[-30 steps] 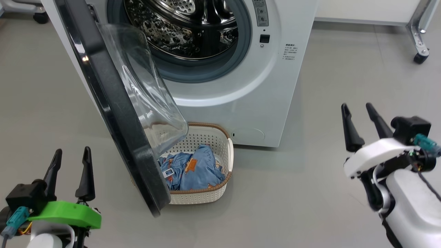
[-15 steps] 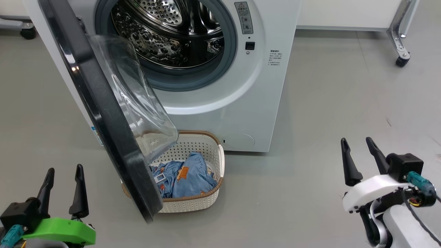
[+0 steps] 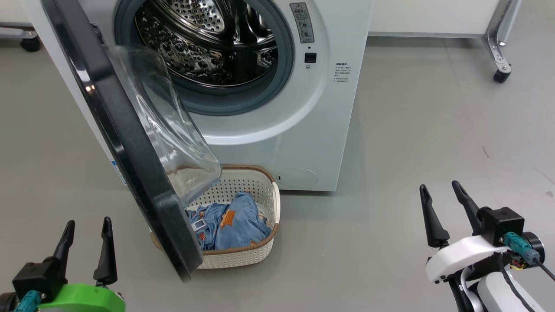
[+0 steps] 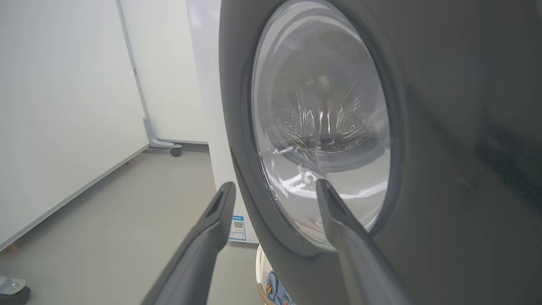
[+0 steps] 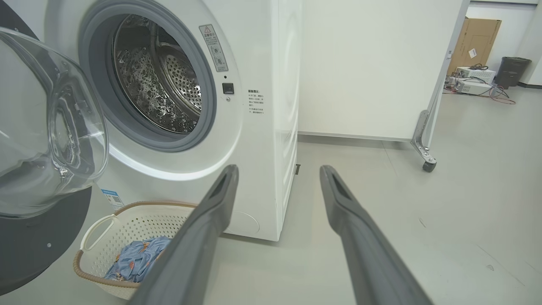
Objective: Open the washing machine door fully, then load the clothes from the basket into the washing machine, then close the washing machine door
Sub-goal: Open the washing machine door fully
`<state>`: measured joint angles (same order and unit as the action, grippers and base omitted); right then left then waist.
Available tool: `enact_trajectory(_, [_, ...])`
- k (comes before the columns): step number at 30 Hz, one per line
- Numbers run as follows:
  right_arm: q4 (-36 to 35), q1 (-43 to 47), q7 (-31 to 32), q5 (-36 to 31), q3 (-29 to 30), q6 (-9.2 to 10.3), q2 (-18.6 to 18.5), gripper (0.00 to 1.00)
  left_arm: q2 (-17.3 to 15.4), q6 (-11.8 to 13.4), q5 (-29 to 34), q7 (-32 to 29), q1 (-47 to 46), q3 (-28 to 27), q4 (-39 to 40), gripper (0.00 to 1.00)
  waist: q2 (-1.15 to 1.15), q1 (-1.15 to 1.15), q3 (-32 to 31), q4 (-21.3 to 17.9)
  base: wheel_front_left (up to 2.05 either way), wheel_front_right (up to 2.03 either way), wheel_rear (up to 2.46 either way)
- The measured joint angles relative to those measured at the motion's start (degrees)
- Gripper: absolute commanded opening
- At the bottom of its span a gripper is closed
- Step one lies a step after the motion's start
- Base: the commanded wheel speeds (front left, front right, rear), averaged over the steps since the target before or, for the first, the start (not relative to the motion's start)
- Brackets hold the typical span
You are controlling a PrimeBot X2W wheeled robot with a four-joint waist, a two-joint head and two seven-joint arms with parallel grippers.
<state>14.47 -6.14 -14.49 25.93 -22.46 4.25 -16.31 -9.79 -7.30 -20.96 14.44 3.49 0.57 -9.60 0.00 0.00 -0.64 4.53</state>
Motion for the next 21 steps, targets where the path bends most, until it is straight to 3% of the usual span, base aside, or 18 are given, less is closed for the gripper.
enact_trajectory(21, [-1.65, 4.66, 0.01, -2.11, 4.71, 0.94, 2.49, 1.00, 0.00, 0.00, 0.96, 0.00, 0.24, 1.24, -0.01, 1.00, 0.00, 0.00, -0.24, 0.17, 0.00, 0.00, 0.00])
